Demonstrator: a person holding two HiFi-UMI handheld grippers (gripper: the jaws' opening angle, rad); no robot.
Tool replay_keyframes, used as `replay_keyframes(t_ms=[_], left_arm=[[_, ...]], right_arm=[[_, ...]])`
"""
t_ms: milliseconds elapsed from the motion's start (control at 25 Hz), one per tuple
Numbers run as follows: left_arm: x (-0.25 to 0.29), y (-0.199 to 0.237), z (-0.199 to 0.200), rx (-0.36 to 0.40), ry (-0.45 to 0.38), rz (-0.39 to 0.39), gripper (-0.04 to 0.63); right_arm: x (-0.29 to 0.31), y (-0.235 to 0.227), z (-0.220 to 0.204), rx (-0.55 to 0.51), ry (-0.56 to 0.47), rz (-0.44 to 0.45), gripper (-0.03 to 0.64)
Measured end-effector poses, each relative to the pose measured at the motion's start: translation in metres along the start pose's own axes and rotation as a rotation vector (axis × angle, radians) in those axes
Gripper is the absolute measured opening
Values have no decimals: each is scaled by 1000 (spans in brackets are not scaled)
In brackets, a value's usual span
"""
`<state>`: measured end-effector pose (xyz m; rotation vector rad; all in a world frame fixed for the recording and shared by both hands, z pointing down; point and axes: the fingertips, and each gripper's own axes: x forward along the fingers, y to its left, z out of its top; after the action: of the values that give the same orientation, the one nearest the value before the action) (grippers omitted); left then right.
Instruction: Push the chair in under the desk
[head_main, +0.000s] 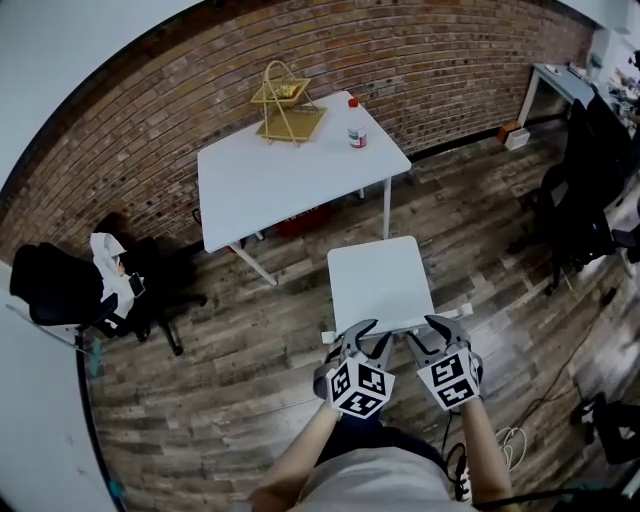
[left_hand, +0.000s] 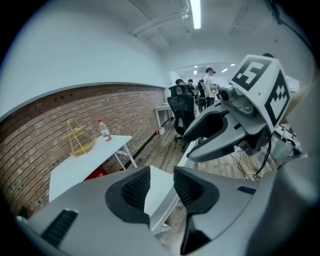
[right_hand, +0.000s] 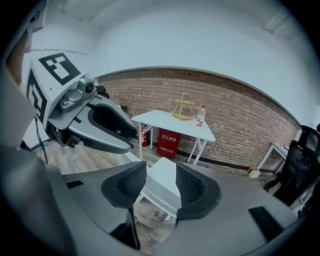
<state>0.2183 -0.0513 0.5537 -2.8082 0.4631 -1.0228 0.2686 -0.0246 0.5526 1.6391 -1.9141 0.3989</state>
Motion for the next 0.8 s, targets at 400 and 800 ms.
replay_keyframes(t_ms=[400, 800], left_arm=[[49, -8, -26, 167, 177, -223, 235], [77, -14, -73, 469, 397, -263, 238]], right_arm=[[46, 5, -43, -442, 262, 178, 222], [74, 3, -64, -731, 390, 251, 222]])
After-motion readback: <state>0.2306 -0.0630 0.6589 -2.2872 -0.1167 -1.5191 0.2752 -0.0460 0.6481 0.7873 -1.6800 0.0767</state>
